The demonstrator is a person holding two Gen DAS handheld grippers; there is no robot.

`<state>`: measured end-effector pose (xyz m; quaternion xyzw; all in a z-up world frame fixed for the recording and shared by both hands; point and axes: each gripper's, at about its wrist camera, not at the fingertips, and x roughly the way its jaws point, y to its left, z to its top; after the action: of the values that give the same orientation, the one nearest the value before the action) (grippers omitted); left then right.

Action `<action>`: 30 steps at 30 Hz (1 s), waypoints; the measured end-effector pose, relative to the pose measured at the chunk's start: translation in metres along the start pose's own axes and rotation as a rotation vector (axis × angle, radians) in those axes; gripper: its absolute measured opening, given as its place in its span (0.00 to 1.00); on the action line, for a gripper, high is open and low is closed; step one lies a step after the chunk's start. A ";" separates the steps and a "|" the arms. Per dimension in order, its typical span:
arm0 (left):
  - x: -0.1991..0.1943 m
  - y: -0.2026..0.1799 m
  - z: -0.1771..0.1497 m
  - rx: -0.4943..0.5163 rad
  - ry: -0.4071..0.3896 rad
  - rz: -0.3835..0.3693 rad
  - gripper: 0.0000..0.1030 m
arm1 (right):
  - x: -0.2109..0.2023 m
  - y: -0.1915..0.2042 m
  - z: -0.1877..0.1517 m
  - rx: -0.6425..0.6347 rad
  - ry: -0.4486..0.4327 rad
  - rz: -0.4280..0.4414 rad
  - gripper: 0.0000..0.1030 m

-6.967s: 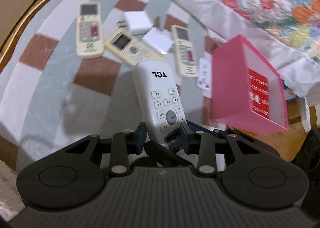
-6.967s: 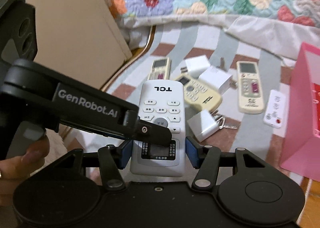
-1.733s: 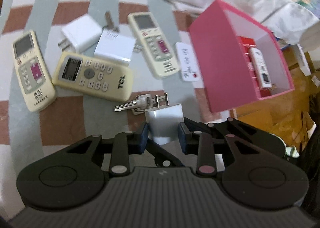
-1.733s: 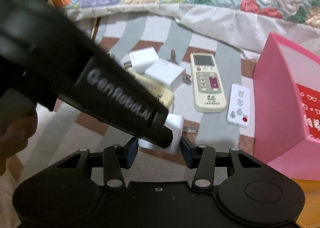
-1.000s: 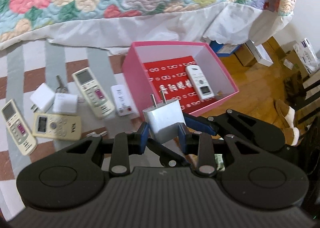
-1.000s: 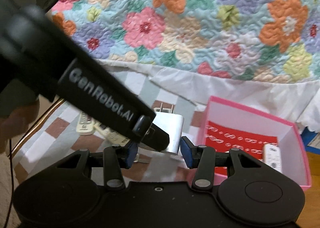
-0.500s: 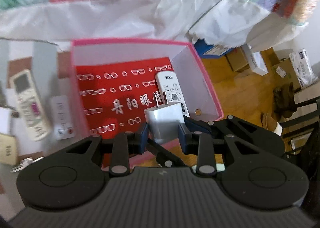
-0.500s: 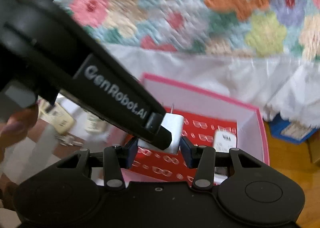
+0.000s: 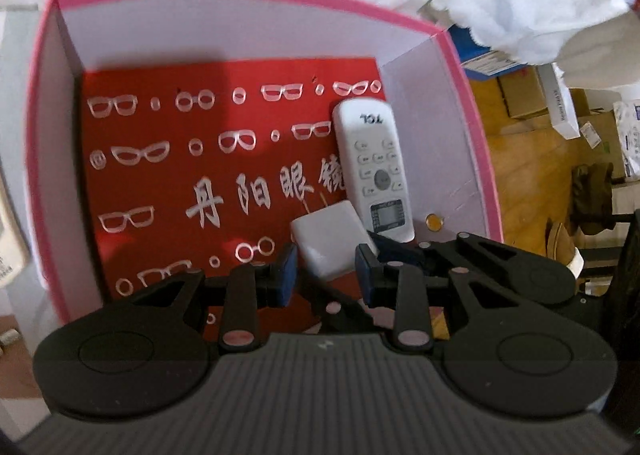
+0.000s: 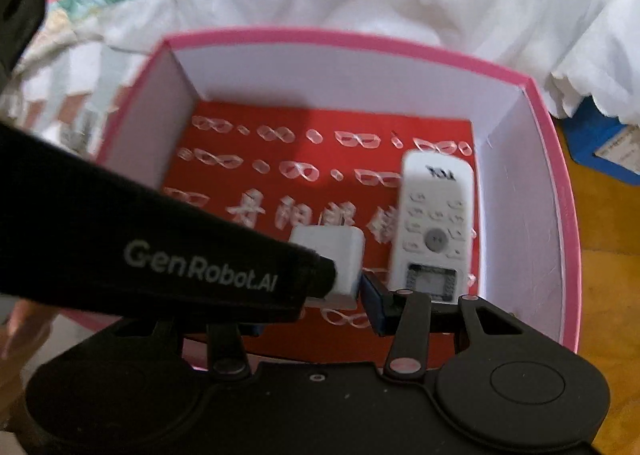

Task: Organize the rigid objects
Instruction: 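Carry the white charger with the left tool into the pink box and release, then lower the left tool onto the keys and grasp them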

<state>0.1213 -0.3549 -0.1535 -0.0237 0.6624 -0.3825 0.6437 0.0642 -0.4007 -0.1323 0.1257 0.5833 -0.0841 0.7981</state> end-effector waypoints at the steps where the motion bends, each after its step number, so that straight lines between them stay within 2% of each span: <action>1: 0.003 0.001 -0.001 -0.010 0.004 0.008 0.33 | 0.001 -0.002 0.002 0.004 0.005 -0.011 0.50; 3: -0.001 -0.001 -0.003 0.003 -0.024 0.032 0.36 | -0.005 0.000 -0.001 0.003 -0.024 -0.053 0.56; 10: -0.065 -0.011 -0.014 0.164 -0.112 0.112 0.41 | -0.059 0.011 -0.026 -0.011 -0.164 -0.055 0.56; 15: -0.123 0.004 -0.027 0.203 -0.129 0.116 0.41 | -0.111 0.033 -0.046 -0.002 -0.272 0.042 0.56; 19: -0.170 0.014 -0.045 0.271 -0.157 0.198 0.43 | -0.138 0.064 -0.056 -0.059 -0.308 0.167 0.56; 23: -0.209 0.030 -0.065 0.352 -0.173 0.296 0.47 | -0.157 0.104 -0.052 -0.143 -0.313 0.264 0.56; 26: -0.230 0.051 -0.076 0.360 -0.203 0.331 0.50 | -0.169 0.133 -0.050 -0.235 -0.324 0.310 0.57; 30: -0.239 0.086 -0.089 0.297 -0.213 0.306 0.52 | -0.166 0.165 -0.052 -0.323 -0.349 0.338 0.57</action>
<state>0.1245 -0.1262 -0.0111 0.1315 0.5232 -0.3690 0.7568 0.0124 -0.2293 0.0281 0.0759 0.4136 0.1237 0.8988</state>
